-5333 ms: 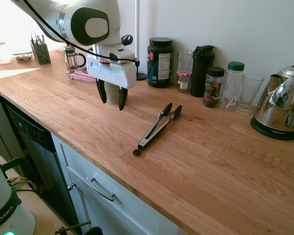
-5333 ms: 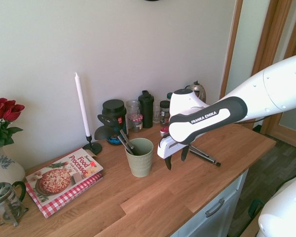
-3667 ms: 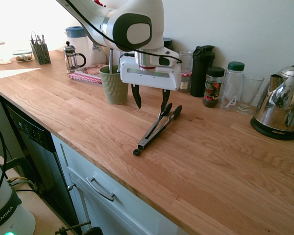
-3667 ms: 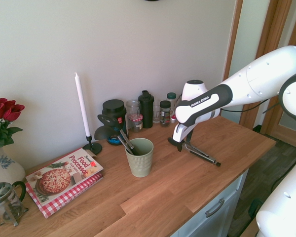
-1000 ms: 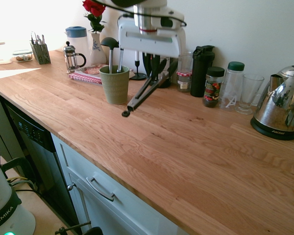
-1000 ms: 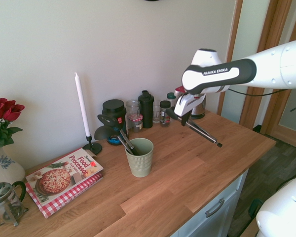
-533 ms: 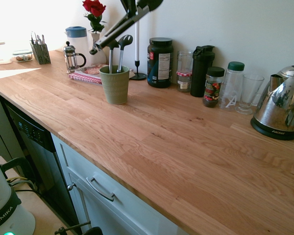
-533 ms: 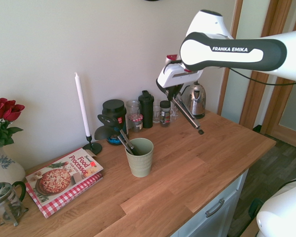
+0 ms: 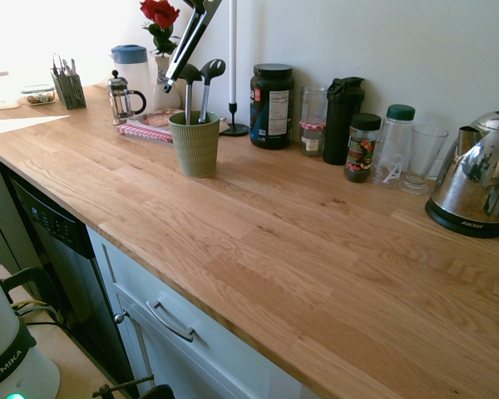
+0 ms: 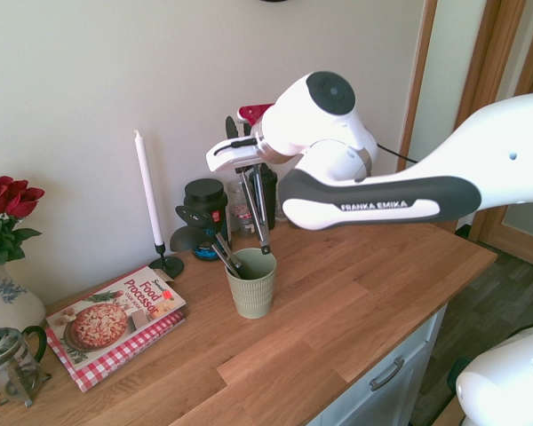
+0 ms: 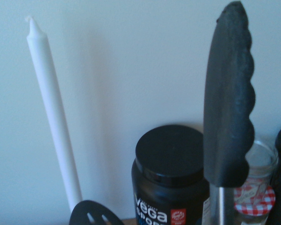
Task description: Put the tongs back in the holder
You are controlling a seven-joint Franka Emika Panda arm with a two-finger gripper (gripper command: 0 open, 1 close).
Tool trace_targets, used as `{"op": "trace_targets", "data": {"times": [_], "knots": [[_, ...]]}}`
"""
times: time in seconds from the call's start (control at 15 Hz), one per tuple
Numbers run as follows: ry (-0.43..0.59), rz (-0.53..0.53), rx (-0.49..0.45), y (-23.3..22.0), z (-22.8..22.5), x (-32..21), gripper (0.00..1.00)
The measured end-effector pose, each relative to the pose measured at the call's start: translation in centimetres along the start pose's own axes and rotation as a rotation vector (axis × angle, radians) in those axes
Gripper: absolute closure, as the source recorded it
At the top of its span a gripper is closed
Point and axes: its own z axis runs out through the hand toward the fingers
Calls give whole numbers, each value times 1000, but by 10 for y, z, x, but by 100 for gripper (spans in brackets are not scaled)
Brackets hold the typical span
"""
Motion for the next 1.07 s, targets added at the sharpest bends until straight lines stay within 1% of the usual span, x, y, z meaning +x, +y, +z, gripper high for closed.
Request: {"op": "trace_targets", "data": {"times": [0.13,0.27,0.6,1.07], "knots": [[71,-7,1,7,17,-10,100],[107,-11,-1,11,29,-15,100],[123,-8,16,16,48,-26,100],[94,-17,-5,40,97,-42,100]]}}
